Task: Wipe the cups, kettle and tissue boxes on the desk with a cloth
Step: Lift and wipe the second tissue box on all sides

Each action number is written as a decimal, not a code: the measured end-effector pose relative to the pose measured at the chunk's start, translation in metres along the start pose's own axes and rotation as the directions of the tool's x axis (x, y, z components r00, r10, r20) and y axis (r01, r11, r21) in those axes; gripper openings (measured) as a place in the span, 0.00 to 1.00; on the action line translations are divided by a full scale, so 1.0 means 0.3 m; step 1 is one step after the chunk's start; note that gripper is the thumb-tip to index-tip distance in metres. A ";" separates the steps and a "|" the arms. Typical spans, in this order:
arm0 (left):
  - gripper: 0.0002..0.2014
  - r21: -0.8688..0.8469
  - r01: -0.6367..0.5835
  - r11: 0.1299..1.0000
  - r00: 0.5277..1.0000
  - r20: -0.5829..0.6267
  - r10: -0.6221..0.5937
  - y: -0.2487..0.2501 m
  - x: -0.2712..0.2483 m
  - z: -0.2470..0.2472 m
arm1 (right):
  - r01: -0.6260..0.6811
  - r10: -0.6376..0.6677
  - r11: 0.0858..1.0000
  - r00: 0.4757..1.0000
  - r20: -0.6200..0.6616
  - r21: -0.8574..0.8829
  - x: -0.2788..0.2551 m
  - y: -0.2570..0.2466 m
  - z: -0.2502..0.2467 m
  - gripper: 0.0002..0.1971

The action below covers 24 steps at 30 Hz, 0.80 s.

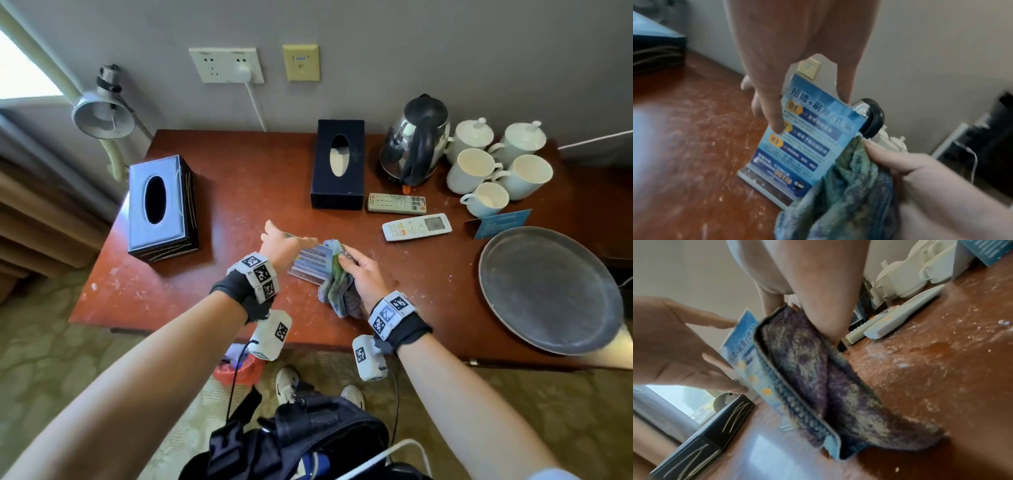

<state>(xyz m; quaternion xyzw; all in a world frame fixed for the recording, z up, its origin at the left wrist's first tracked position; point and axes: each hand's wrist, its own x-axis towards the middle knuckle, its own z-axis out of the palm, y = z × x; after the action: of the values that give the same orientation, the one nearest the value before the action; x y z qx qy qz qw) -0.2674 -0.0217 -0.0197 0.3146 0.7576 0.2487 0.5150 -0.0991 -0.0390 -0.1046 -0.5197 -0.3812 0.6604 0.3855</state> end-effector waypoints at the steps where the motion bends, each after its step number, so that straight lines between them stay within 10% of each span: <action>1: 0.48 -0.074 0.021 0.997 1.000 0.016 -0.020 -0.009 -0.007 0.002 | 0.003 -0.004 1.000 1.000 0.022 0.005 -0.004 0.001 0.009 0.13; 5: 0.04 -0.174 -0.072 0.982 0.996 0.044 0.081 -0.018 -0.050 0.009 | 0.013 -0.009 0.998 0.997 0.070 -0.054 -0.026 -0.010 0.044 0.16; 13: 0.25 -0.331 -0.086 0.940 0.970 0.187 0.154 -0.047 -0.050 0.032 | 0.094 -0.095 0.995 0.993 -0.064 -0.013 0.017 -0.116 0.056 0.19; 19: 0.22 -0.341 -0.091 0.936 0.967 0.193 0.165 -0.072 -0.031 0.043 | -0.024 0.024 1.000 0.997 0.071 0.010 0.036 0.026 0.168 0.20; 24: 0.23 -0.321 -0.102 0.942 0.960 0.215 0.177 -0.101 -0.001 -0.003 | -0.084 0.076 0.985 0.996 -0.057 -0.153 0.108 0.096 0.162 0.18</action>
<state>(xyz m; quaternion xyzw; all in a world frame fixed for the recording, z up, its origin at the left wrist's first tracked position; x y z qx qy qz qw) -0.2749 -0.0425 -0.0407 0.3120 0.6174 0.3594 0.6263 -0.1553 -0.0265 -0.1350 -0.5794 -0.4004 0.6303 0.3266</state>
